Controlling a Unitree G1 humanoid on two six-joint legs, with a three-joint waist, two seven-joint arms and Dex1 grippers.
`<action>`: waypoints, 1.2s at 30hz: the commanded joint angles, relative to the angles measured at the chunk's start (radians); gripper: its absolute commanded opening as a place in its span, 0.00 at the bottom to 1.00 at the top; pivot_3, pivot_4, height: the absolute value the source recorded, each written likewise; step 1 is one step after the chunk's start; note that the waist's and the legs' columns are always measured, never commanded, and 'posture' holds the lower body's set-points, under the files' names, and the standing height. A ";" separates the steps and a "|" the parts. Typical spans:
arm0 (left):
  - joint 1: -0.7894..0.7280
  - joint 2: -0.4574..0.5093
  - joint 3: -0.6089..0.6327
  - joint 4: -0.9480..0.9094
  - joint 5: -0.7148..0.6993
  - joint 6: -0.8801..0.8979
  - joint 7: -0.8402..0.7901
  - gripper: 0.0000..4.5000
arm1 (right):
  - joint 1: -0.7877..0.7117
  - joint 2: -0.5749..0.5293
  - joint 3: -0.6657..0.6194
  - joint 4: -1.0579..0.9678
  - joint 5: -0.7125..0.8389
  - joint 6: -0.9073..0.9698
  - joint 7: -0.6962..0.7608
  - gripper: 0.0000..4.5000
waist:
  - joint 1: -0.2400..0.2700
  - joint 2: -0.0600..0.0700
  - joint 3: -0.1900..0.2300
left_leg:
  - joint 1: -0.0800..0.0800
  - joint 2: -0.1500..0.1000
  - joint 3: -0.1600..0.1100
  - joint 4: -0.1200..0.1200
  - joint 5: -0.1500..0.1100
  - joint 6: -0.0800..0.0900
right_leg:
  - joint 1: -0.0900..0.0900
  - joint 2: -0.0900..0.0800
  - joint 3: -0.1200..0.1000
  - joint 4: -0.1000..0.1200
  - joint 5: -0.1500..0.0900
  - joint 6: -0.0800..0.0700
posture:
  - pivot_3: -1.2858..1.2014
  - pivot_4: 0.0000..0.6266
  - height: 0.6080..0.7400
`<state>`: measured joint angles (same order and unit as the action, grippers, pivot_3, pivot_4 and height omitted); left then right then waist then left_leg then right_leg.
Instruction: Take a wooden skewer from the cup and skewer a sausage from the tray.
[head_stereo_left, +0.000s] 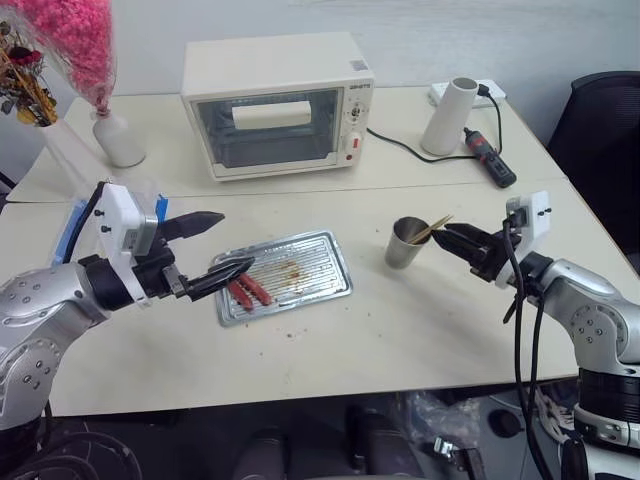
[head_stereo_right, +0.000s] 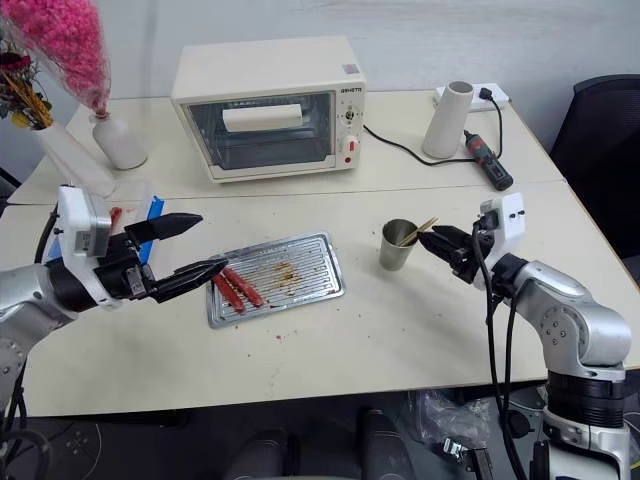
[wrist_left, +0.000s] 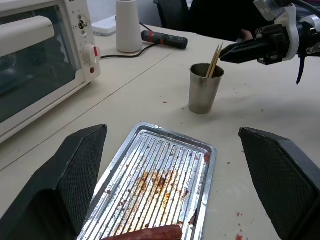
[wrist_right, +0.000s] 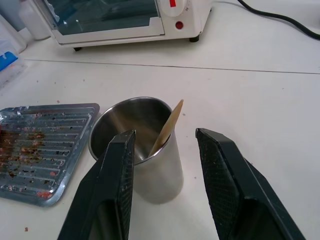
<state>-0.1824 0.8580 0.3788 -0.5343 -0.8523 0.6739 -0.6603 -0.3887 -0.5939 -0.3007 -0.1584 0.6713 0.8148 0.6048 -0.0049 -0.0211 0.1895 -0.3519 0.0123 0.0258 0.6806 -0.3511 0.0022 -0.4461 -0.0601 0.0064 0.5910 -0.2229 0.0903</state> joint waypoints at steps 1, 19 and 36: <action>-0.017 -0.002 0.007 0.006 0.014 -0.026 -0.012 1.00 | -0.017 -0.007 -0.019 -0.040 0.027 -0.003 -0.001 0.44 | 0.000 0.000 0.000 | 0.000 0.000 0.000 0.000 0.000 0.000 | 0.000 0.000 0.000 0.000 0.000 0.000 | 0.52 0.24 1.00; -0.022 -0.013 0.004 0.012 0.045 -0.032 -0.024 1.00 | -0.010 0.004 -0.007 -0.119 0.089 0.032 -0.024 0.01 | 0.000 0.000 0.000 | 0.000 0.000 0.000 0.000 0.000 0.000 | 0.000 0.000 0.000 0.000 0.000 0.000 | 0.52 0.24 1.00; -0.048 -0.016 -0.018 0.026 0.053 -0.034 -0.037 1.00 | -0.010 -0.011 -0.003 -0.110 0.065 0.032 -0.037 0.53 | 0.000 0.000 0.000 | 0.000 0.000 0.000 0.000 0.000 0.000 | 0.000 0.000 0.000 0.000 0.000 0.000 | 0.52 0.24 1.00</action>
<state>-0.2180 0.8427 0.3517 -0.5003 -0.8037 0.6619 -0.6886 -0.3960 -0.5882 -0.2815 -0.2301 0.7264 0.8514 0.5766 -0.0049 -0.0211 0.1896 -0.3521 0.0126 0.0254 0.6805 -0.3511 0.0023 -0.4461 -0.0603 0.0062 0.5906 -0.2229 0.0902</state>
